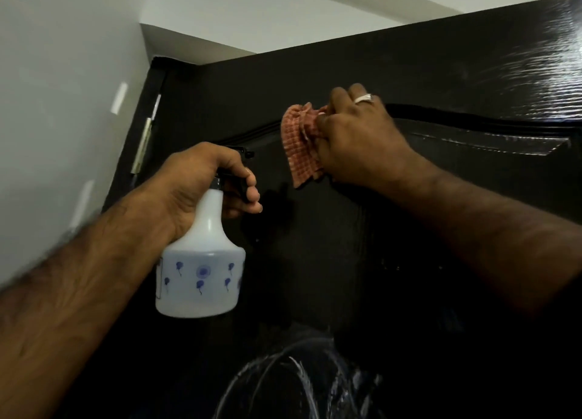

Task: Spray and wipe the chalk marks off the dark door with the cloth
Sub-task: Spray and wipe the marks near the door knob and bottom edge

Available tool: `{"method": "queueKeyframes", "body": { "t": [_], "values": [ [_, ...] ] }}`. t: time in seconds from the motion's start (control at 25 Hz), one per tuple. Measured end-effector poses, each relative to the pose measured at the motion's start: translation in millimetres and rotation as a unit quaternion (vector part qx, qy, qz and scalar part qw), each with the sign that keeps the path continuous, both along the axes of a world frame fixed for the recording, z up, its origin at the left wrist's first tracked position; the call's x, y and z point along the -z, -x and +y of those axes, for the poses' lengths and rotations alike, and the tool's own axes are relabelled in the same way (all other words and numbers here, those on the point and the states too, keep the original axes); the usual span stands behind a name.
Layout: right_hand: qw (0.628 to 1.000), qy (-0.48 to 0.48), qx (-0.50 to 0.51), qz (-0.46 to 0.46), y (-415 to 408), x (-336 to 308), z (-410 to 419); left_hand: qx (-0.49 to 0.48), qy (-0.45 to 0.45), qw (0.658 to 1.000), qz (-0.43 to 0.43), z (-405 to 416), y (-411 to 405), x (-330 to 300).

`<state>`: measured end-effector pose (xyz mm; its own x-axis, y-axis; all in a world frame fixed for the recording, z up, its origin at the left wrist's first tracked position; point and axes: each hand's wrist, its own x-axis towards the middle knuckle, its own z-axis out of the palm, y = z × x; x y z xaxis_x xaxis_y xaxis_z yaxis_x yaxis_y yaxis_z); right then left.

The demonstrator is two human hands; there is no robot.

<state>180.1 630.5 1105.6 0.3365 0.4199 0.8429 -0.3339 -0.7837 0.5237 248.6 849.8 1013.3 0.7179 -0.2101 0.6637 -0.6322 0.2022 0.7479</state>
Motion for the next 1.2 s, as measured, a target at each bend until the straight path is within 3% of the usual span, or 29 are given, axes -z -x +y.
{"method": "queueKeyframes", "body": {
  "t": [0.24, 0.4, 0.68, 0.88, 1.0, 1.04, 1.2],
  "values": [
    [0.988, 0.071, -0.001, 0.136, -81, 8, 96, -0.106, 0.007, 0.994, 0.020, 63, -17, 8],
    [0.986, 0.087, -0.023, 0.140, -84, 3, 93, -0.111, 0.006, 0.994, 0.021, 67, -10, 10],
    [0.996, 0.022, -0.070, 0.042, 26, -21, -41, -0.032, -0.001, 0.999, 0.023, 5, 21, -9],
    [0.998, -0.023, -0.059, -0.012, 108, 17, -145, 0.068, 0.006, 0.998, 0.002, -59, 50, -29],
    [0.995, -0.023, -0.062, -0.072, 140, 45, -182, 0.085, -0.042, 0.995, -0.024, -85, 61, -47],
    [0.994, -0.021, -0.077, -0.077, 141, 45, -201, 0.089, -0.061, 0.994, -0.033, -93, 66, -52],
    [1.000, 0.011, 0.020, -0.021, 132, 26, -243, 0.121, -0.076, 0.988, -0.052, -118, 81, -69]
  ]
}}
